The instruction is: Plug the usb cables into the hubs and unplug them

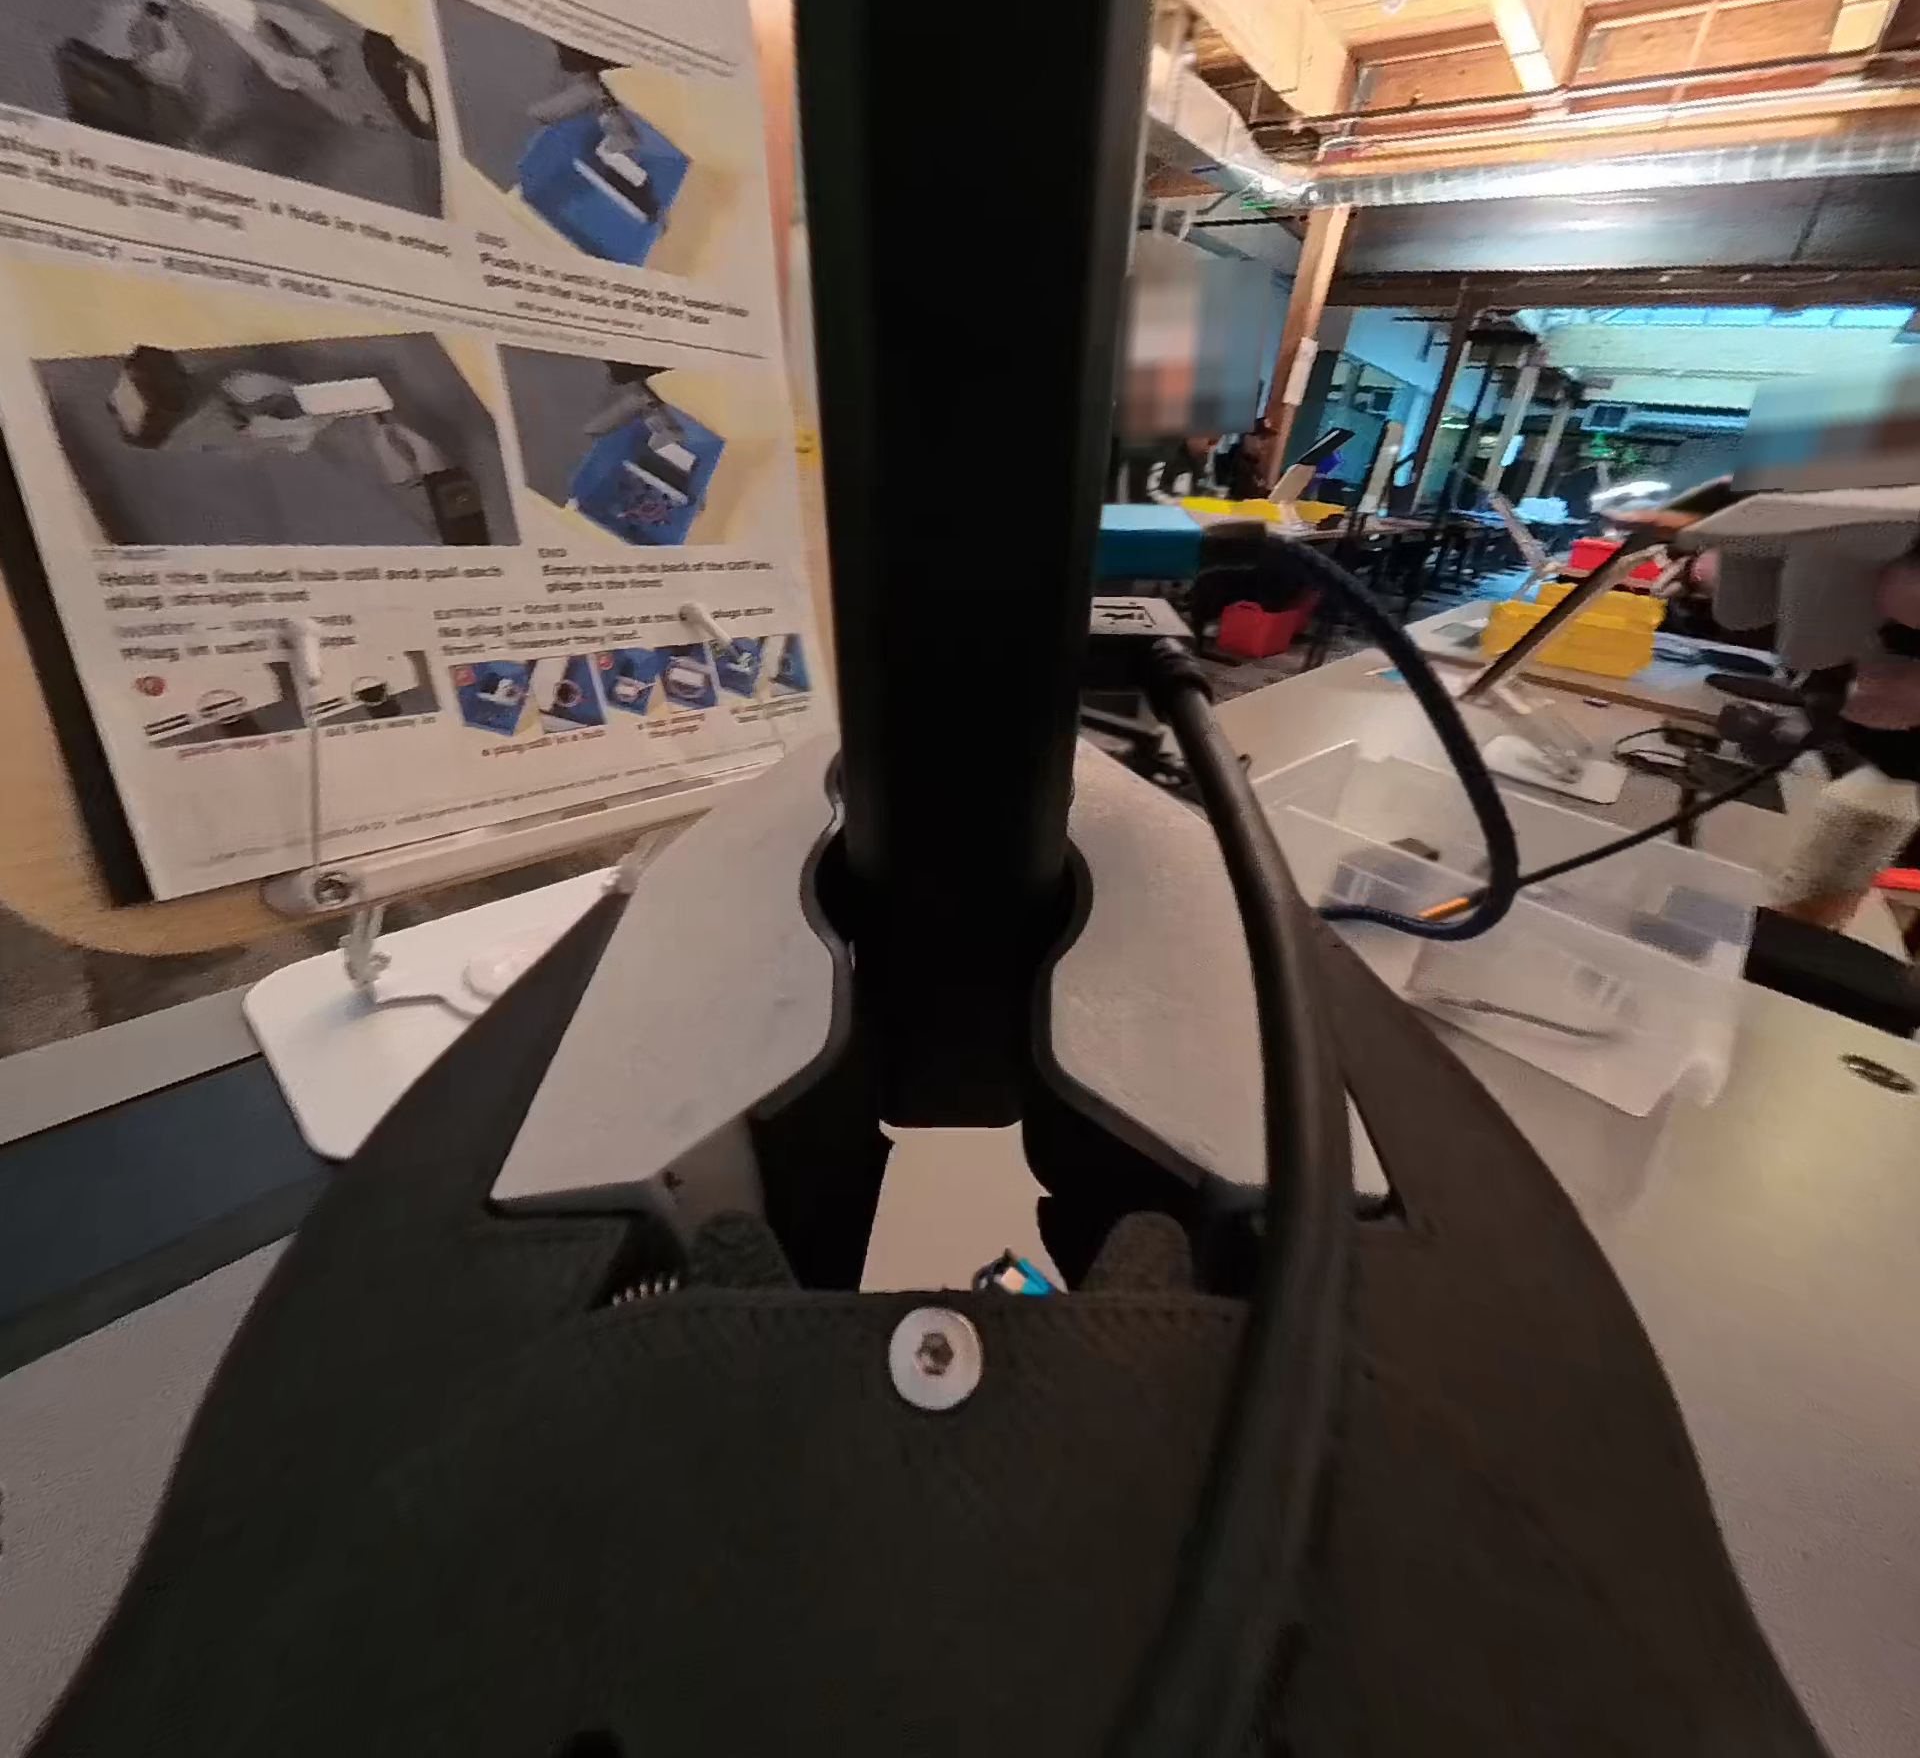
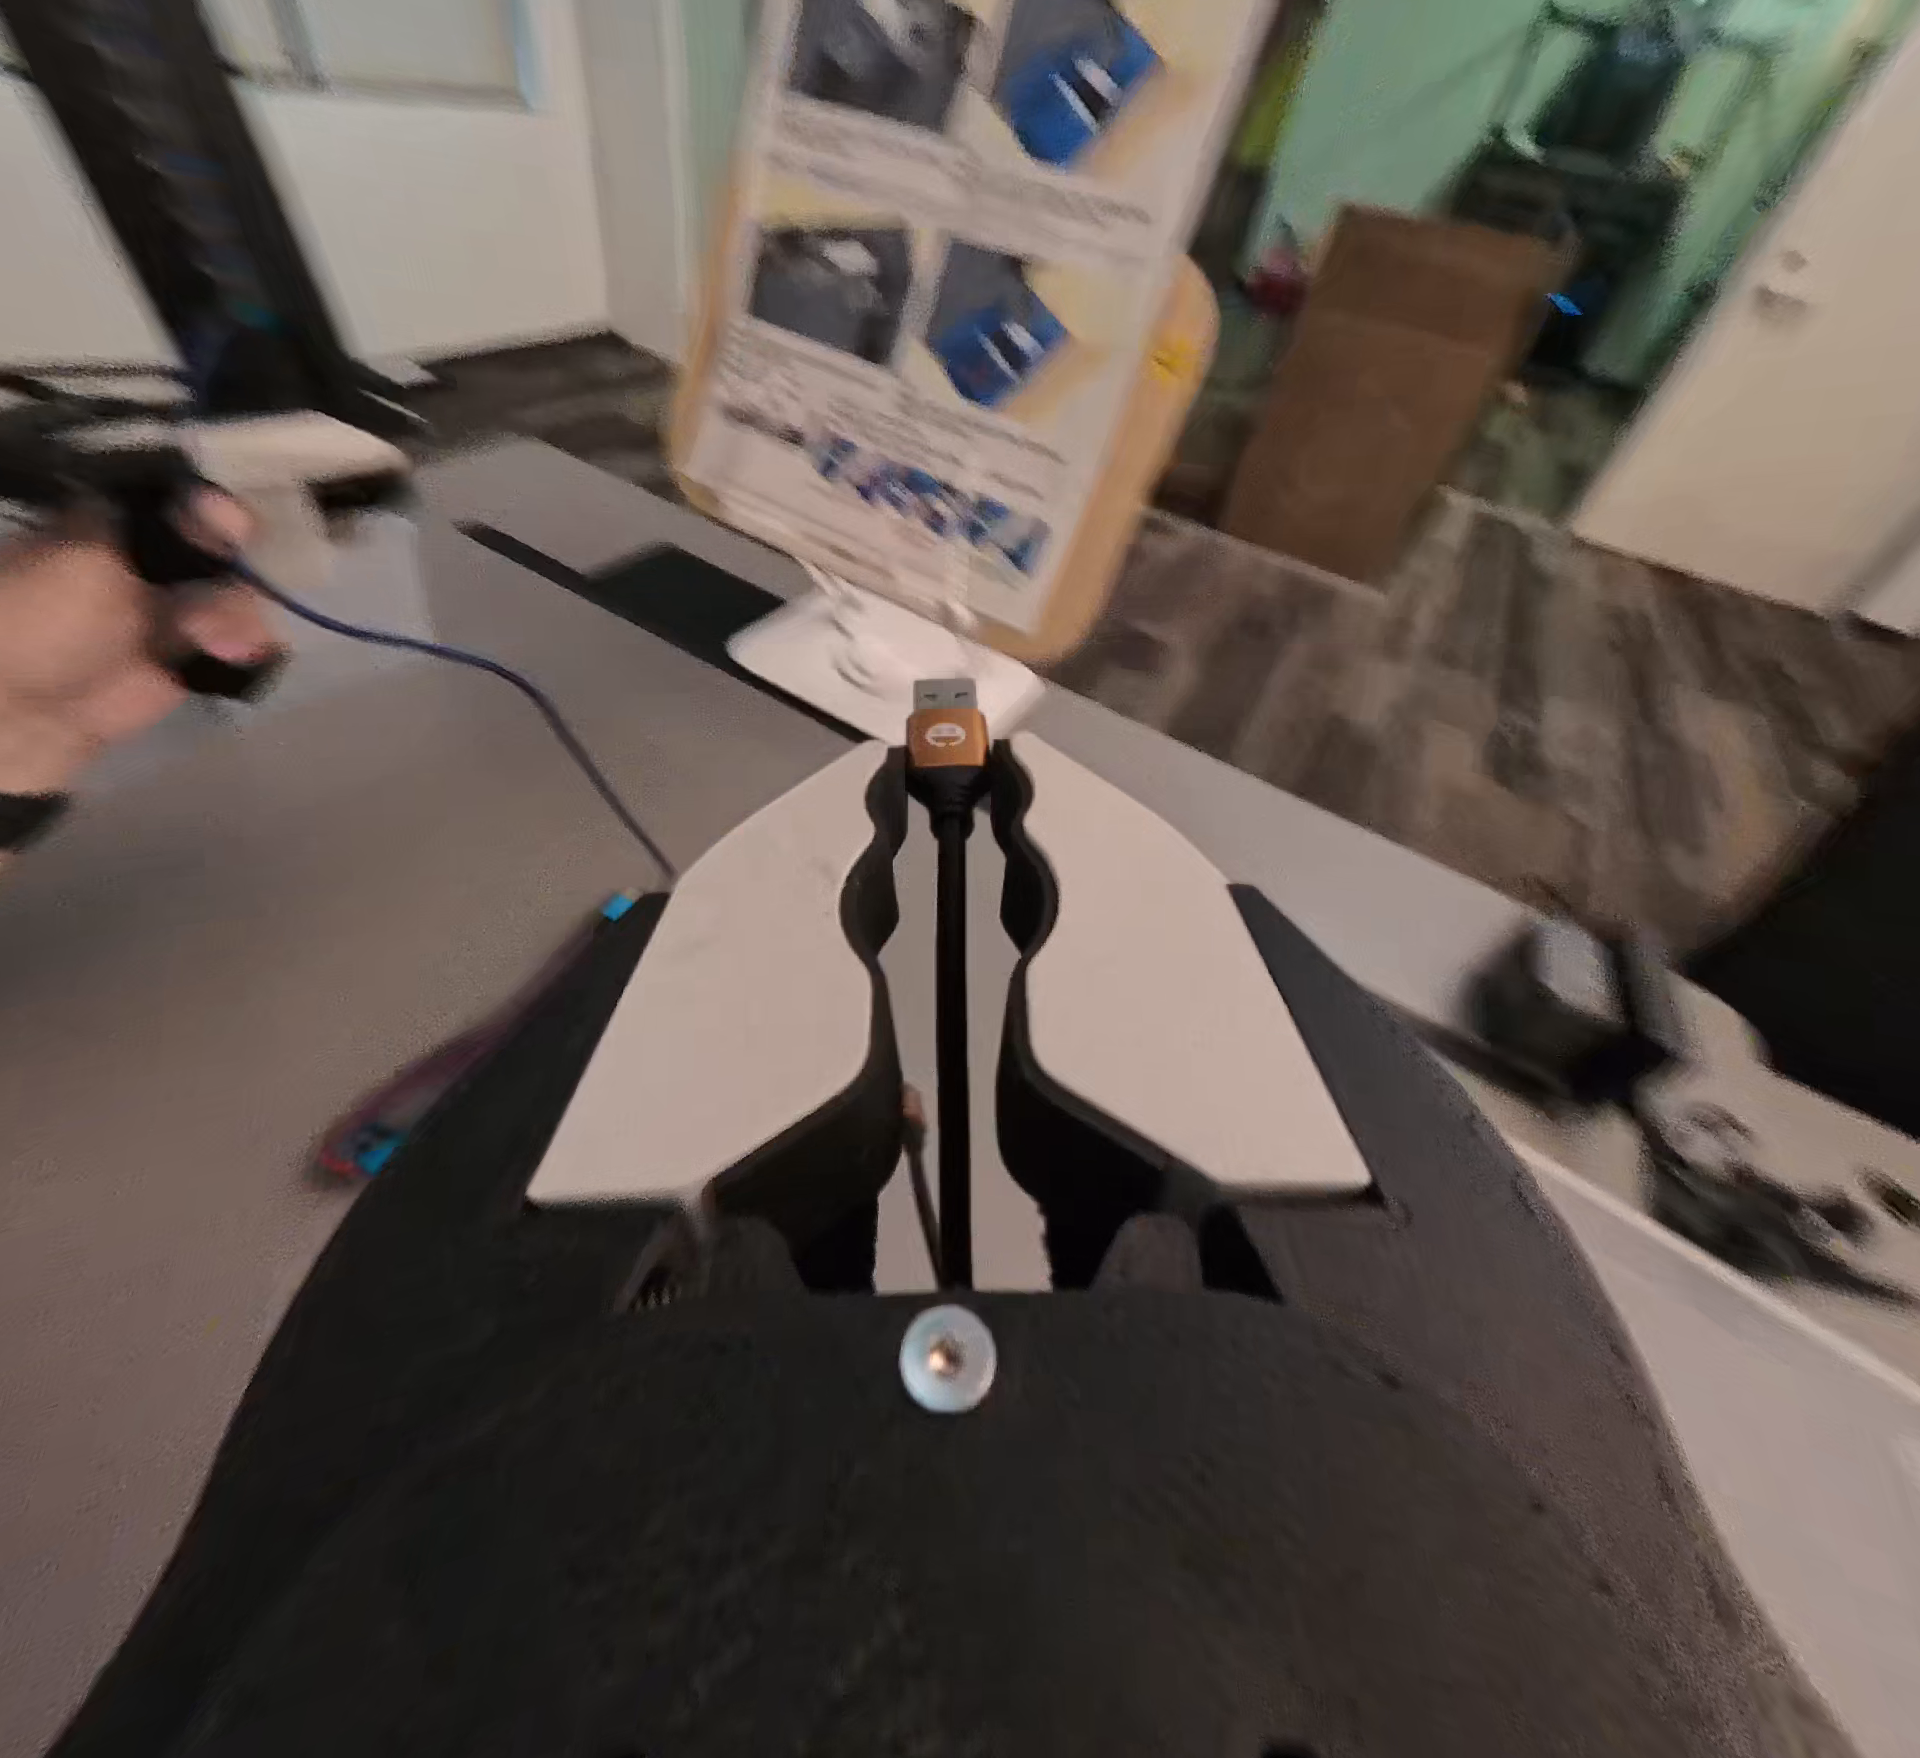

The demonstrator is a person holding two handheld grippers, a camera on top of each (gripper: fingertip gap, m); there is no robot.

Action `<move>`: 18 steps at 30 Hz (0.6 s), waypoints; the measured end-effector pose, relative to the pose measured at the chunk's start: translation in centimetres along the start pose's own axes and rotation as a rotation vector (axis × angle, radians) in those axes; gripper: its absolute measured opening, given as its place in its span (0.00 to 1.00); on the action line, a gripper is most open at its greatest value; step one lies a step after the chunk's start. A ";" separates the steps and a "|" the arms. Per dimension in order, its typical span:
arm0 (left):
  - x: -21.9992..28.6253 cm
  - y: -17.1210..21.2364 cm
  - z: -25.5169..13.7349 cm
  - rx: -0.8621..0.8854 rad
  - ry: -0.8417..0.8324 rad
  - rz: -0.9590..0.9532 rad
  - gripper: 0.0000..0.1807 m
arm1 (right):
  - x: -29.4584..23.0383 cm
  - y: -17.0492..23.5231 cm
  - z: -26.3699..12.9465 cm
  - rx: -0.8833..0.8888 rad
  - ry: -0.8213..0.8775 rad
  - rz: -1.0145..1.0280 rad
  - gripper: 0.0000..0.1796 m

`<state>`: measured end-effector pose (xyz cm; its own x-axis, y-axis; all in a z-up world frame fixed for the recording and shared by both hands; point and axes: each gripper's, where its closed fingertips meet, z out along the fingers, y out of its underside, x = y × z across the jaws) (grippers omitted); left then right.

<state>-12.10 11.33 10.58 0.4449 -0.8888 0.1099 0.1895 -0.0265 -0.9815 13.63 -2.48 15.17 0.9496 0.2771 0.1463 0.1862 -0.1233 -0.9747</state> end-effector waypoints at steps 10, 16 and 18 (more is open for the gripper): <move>1.8 0.5 0.9 -0.019 0.067 -0.023 0.18 | 14.2 16.2 -8.8 -0.519 0.253 0.007 0.09; 2.0 0.1 0.7 -0.005 0.088 -0.052 0.18 | 12.0 28.1 -7.7 -0.735 0.048 0.195 0.09; 2.1 0.1 0.7 -0.005 0.094 -0.059 0.18 | 11.9 29.5 -6.5 -0.722 0.047 0.216 0.11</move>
<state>-10.53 9.81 10.82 0.3485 -0.9248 0.1527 0.2083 -0.0825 -0.9746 32.04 -8.99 -10.74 0.9905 0.1366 -0.0129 0.0978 -0.7687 -0.6321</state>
